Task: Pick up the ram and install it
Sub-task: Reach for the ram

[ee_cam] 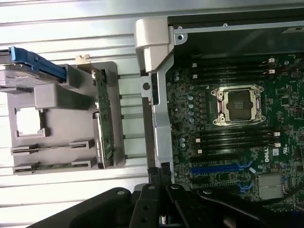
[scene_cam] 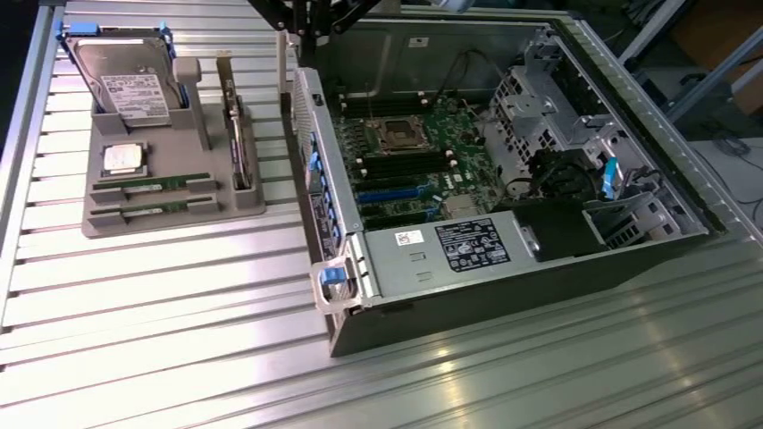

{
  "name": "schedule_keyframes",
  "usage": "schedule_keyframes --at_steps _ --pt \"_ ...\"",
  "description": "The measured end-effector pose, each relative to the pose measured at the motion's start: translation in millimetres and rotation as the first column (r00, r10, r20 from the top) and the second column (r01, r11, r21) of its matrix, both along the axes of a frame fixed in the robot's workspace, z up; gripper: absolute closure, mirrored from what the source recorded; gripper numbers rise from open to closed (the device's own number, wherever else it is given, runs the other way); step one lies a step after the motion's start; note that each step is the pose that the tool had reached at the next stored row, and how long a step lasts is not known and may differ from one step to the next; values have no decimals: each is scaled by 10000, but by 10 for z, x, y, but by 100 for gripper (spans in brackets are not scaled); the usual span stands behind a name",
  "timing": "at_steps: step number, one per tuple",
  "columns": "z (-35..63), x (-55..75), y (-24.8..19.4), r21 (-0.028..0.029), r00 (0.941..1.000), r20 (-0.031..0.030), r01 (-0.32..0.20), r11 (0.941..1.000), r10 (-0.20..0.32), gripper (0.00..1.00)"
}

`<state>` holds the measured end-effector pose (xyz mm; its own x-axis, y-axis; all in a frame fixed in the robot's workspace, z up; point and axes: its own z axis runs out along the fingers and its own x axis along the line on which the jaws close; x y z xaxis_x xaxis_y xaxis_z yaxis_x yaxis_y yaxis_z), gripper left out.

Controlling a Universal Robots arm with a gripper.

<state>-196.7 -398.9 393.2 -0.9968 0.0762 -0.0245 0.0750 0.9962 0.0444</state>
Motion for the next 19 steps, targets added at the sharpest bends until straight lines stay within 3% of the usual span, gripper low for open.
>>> schedule_keyframes --at_steps 4,8,10,19 --pt "-1 -161 0 0 10000 0 0 10000 0 88" --pt "-2 -480 0 0 10000 0 2 10000 -2 88" --pt "-3 -554 0 0 10000 1 1 10000 -1 88" --pt "-13 -1122 0 0 10000 0 0 10000 0 88"
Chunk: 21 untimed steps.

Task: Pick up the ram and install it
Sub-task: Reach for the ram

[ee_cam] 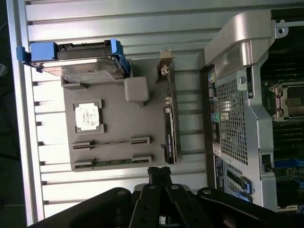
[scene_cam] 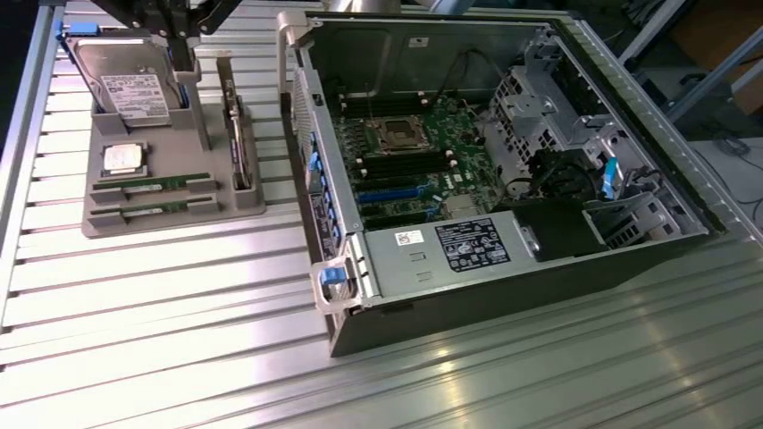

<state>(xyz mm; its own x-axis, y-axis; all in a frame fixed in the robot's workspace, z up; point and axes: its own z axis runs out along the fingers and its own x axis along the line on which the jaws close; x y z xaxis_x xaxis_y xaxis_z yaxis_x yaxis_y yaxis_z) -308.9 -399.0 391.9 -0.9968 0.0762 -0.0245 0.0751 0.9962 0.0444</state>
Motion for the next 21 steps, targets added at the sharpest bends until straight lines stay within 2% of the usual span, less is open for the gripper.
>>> schedule_keyframes --at_steps 2,6,11,13,16,17,19,21 --pt "-2 -74 0 0 10000 1 1 10000 -1 88" --pt "-8 -319 0 -1 10000 -2 2 10000 -2 88" --pt "-14 -527 0 -1 10000 -9 0 10000 0 88" --pt "-16 -598 0 0 10000 -14 1 10000 -1 88" --pt "-16 -613 -1 0 10000 -15 0 10000 0 88" --pt "-16 -614 -9 0 10000 -15 1 10000 -1 88" --pt "-16 -612 -63 0 10000 -15 1 10000 -1 88" --pt "-16 -612 -99 0 10000 -15 1 10000 -1 88"
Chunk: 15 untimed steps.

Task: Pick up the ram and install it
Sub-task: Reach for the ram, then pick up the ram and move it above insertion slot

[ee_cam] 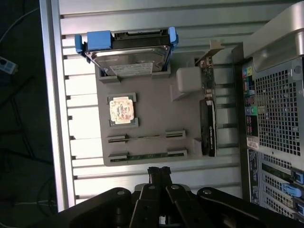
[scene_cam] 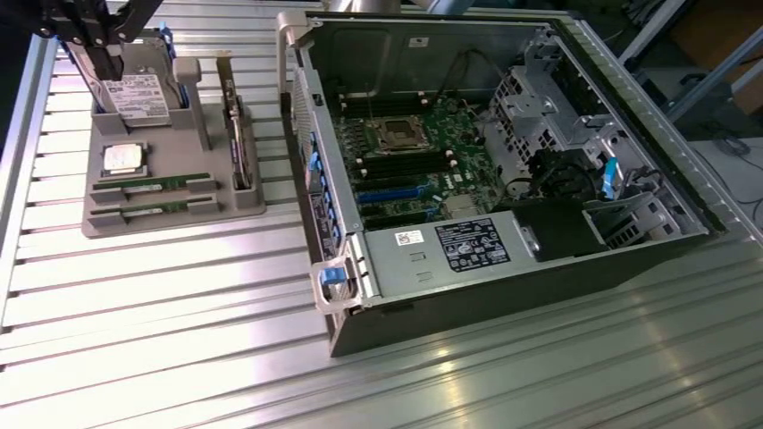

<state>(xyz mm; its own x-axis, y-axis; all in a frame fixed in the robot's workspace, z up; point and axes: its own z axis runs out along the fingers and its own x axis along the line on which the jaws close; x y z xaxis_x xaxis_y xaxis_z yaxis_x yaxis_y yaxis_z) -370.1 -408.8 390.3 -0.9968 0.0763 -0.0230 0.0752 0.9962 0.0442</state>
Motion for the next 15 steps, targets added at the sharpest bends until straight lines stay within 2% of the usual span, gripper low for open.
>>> schedule_keyframes --at_steps 1,2,15 --pt "0 0 -24 0 10000 0 0 10000 0 88" --pt "0 0 -30 0 10000 1 0 10000 0 88" --pt "0 0 -30 0 10000 0 0 10000 0 88"
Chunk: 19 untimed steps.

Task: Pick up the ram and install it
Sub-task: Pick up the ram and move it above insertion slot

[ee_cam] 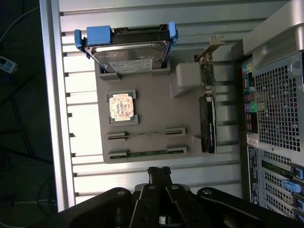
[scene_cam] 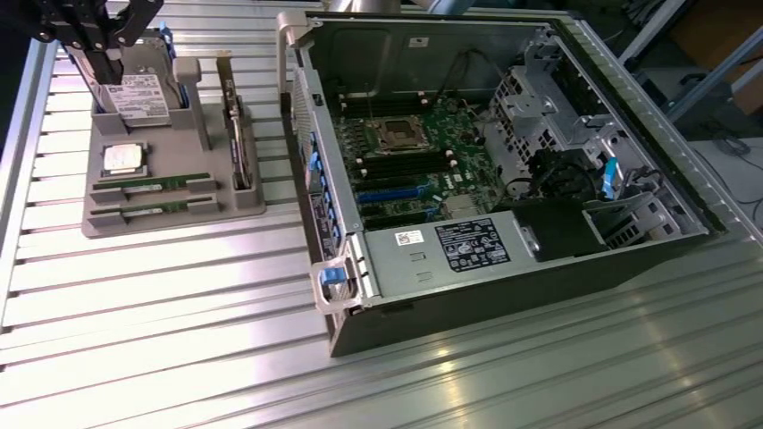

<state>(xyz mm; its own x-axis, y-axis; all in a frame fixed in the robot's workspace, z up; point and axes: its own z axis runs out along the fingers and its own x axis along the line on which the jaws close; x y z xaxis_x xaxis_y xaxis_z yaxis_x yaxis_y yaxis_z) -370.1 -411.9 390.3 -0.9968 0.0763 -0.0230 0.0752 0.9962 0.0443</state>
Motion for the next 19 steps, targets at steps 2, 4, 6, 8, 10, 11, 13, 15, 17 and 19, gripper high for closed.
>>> schedule_keyframes --at_steps 2,4,6,8,10,11,13,15,17,19 --pt "0 0 0 0 10000 0 -38 10000 38 88" --pt "-1 0 0 -1 9994 0 -351 9994 351 88" --pt "-4 0 0 -1 9978 0 -661 9978 661 88" --pt "-7 0 0 -1 9957 0 -930 9957 930 88" --pt "-12 0 0 -3 9884 -1 -1518 9884 1518 88" --pt "-17 0 0 -3 9800 1 -1990 9800 1990 88" --pt "-23 0 0 -5 9650 -1 -2621 9650 2621 88" --pt "-28 0 0 -7 9465 -2 -3226 9465 3226 88" --pt "-33 0 0 -8 9243 -1 -3817 9243 3817 88" --pt "-36 0 0 -8 9064 -1 -4225 9064 4225 88"
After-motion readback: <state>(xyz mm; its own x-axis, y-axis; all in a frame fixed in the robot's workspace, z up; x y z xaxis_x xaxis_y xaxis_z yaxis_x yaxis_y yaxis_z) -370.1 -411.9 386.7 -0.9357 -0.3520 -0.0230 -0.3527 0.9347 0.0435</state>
